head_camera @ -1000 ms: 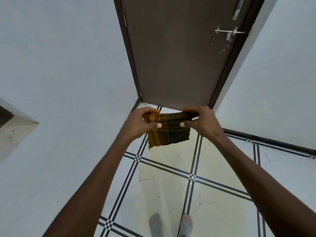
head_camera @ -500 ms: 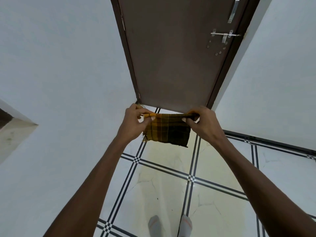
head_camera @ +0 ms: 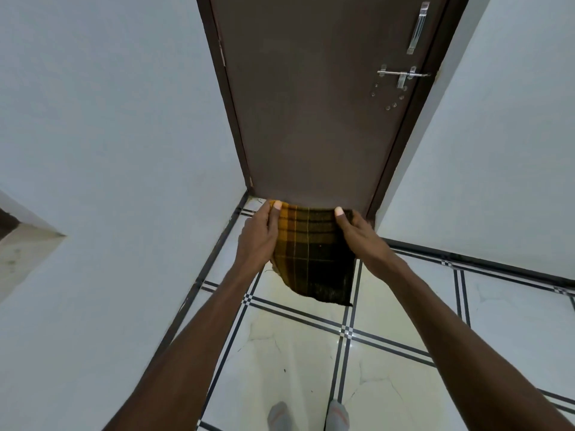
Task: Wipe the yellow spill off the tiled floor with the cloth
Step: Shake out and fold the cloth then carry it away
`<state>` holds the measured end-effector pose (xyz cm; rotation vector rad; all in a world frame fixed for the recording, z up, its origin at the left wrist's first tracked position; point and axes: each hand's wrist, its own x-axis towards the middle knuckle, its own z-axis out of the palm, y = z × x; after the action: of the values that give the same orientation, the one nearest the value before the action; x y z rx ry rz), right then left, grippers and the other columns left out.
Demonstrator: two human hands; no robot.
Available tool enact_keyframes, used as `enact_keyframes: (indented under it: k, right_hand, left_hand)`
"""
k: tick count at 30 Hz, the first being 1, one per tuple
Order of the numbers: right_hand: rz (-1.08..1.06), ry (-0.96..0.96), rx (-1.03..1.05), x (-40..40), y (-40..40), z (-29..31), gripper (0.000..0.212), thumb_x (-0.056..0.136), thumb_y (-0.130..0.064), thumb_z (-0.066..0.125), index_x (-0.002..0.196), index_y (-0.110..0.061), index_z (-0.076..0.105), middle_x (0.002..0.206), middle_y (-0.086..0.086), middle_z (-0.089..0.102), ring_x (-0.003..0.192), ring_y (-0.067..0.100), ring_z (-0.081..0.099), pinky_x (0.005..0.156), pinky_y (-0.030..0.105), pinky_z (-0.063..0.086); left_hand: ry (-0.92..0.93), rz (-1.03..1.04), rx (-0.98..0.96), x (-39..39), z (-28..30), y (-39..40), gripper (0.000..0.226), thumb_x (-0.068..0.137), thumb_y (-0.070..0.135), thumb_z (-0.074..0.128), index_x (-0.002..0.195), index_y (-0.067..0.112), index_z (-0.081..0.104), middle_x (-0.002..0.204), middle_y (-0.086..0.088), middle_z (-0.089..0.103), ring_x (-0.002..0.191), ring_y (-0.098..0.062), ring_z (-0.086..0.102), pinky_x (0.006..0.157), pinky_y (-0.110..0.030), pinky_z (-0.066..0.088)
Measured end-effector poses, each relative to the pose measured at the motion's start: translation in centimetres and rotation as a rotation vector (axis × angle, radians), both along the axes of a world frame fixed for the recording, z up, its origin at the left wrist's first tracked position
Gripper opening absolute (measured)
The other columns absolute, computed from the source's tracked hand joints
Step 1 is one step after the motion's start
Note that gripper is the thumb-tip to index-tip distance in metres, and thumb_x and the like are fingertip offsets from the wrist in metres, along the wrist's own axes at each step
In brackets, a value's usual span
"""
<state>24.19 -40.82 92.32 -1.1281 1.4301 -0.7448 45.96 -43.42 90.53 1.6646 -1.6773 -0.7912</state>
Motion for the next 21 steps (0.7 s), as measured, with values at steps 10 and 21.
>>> enact_keyframes:
  k: [10,21]
  right_hand:
    - [0.025,-0.237,0.032,-2.3,0.8,0.4,0.079,0.069,-0.025,0.085,0.139,-0.026,0.048,0.128,0.010,0.065,0.118,0.030,0.065,0.098,0.038,0.057]
    - [0.120,0.464,-0.323,-0.8,0.9,2.1,0.037,0.081,-0.012,0.087,0.115,-0.018,0.073,0.116,-0.006,0.063,0.106,0.011,0.058,0.072,0.011,0.046]
  left_hand:
    - [0.563,-0.084,0.453,2.5,0.6,0.4,0.053,0.099,0.045,0.061,0.148,0.036,0.045,0.128,-0.004,0.067,0.119,-0.023,0.065,0.100,-0.040,0.055]
    - [0.058,-0.271,0.098,1.8,2.4,1.3,0.058,0.077,0.026,0.090,0.129,0.026,0.067,0.134,0.001,0.061,0.124,-0.016,0.058,0.103,-0.036,0.054]
